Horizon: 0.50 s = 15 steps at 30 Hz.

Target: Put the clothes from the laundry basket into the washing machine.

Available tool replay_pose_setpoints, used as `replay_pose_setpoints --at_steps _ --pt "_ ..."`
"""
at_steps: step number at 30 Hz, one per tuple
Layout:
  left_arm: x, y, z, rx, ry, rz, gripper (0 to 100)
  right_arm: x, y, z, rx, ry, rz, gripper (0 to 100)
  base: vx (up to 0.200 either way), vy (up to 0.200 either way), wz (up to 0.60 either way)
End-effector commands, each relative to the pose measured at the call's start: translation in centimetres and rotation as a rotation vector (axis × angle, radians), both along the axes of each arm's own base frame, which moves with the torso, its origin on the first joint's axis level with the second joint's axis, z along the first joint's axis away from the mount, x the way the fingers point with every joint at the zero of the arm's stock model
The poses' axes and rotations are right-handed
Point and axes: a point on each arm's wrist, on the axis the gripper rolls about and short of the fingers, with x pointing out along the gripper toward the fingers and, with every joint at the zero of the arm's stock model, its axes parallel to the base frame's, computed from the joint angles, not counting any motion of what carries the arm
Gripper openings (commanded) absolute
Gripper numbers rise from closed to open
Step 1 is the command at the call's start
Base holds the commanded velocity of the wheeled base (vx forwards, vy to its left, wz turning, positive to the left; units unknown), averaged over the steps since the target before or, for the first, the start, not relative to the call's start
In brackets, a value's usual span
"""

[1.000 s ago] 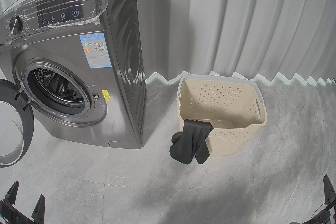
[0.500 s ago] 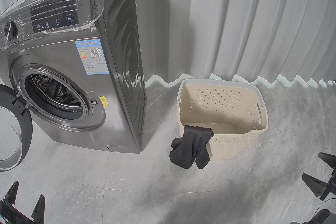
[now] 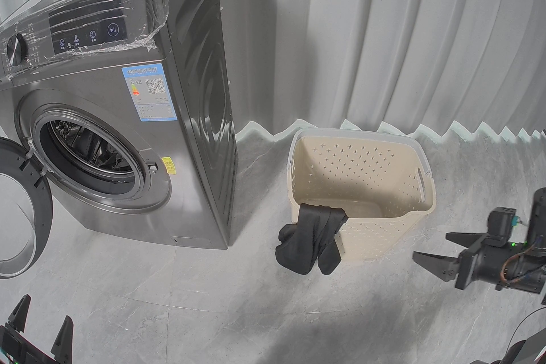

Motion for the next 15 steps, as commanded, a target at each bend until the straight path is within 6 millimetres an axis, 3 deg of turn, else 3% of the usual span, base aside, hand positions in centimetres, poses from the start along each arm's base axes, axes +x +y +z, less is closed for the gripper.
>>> replay_pose_setpoints --at_steps 1,8,15 --pt "0.0 0.0 -0.5 -0.002 0.000 0.000 100 4.0 4.1 -3.8 -0.072 0.113 0.003 100 0.000 0.000 0.00" --pt "0.0 0.0 -0.5 -0.002 0.000 0.000 100 5.6 6.1 -4.4 -0.085 0.121 0.010 100 0.000 0.000 0.00" --pt "0.0 0.0 -0.5 -0.004 0.000 0.000 100 6.7 6.9 -4.9 -0.076 0.127 -0.022 100 0.000 0.000 0.00"
